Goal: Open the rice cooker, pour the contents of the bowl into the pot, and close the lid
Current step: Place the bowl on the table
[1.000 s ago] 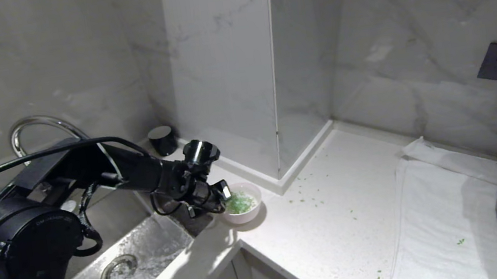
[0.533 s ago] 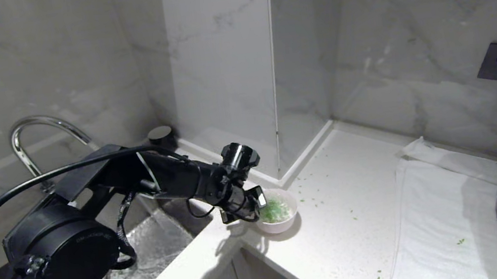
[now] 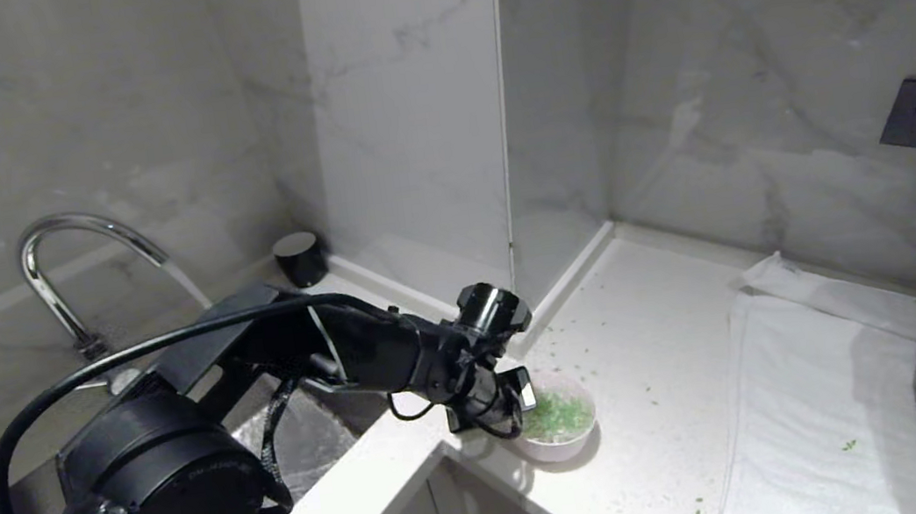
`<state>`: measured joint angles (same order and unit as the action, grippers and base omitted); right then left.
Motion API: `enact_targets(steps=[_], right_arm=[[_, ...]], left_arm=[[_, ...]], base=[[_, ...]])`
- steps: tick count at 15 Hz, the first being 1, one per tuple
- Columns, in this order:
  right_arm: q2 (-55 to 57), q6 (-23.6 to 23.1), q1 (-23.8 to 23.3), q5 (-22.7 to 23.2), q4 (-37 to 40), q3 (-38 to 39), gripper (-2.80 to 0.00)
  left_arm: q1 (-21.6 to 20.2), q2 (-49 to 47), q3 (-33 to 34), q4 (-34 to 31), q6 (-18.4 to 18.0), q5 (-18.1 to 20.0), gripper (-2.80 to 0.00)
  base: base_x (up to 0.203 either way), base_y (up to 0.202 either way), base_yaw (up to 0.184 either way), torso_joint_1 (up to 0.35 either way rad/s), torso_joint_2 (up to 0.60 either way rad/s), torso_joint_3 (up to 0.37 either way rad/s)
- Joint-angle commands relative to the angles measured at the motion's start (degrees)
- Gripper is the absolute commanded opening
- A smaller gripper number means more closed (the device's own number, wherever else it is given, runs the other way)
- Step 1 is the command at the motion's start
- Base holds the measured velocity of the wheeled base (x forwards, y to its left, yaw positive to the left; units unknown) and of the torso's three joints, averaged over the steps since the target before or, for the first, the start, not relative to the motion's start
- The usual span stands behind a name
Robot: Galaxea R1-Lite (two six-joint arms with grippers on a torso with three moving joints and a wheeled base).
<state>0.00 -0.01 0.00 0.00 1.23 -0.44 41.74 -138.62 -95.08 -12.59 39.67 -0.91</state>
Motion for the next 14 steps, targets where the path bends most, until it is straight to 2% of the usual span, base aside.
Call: enact_targets(steps=[1, 2, 7, 10, 14], right_arm=[[0.0, 0.0, 0.0, 0.0, 0.0, 0.0, -2.8], [0.0, 0.0, 0.0, 0.0, 0.0, 0.0, -2.8], [0.0, 0.0, 0.0, 0.0, 0.0, 0.0, -2.8], [0.0, 0.0, 0.0, 0.0, 0.0, 0.0, -2.8], [0.0, 0.0, 0.0, 0.0, 0.0, 0.0, -2.8]], left_arm=[[2.5, -2.6, -1.8, 0.1, 0.1, -3.0, -2.8], [3.4, -3.4, -2.6, 0.1, 0.1, -4.5, -2.8], [4.7, -4.0, -4.2, 0.7, 0.1, -5.1, -2.8], [5.8, -5.1, -4.6, 3.4, -0.2, -7.3, -2.8], [7.0, -6.3, -6.3, 3.8, -0.2, -8.5, -2.8]], base=[[0.0, 0.0, 0.0, 0.0, 0.0, 0.0], [0.0, 0.0, 0.0, 0.0, 0.0, 0.0], [0.0, 0.0, 0.0, 0.0, 0.0, 0.0], [0.0, 0.0, 0.0, 0.0, 0.0, 0.0], [0.0, 0.0, 0.0, 0.0, 0.0, 0.0]])
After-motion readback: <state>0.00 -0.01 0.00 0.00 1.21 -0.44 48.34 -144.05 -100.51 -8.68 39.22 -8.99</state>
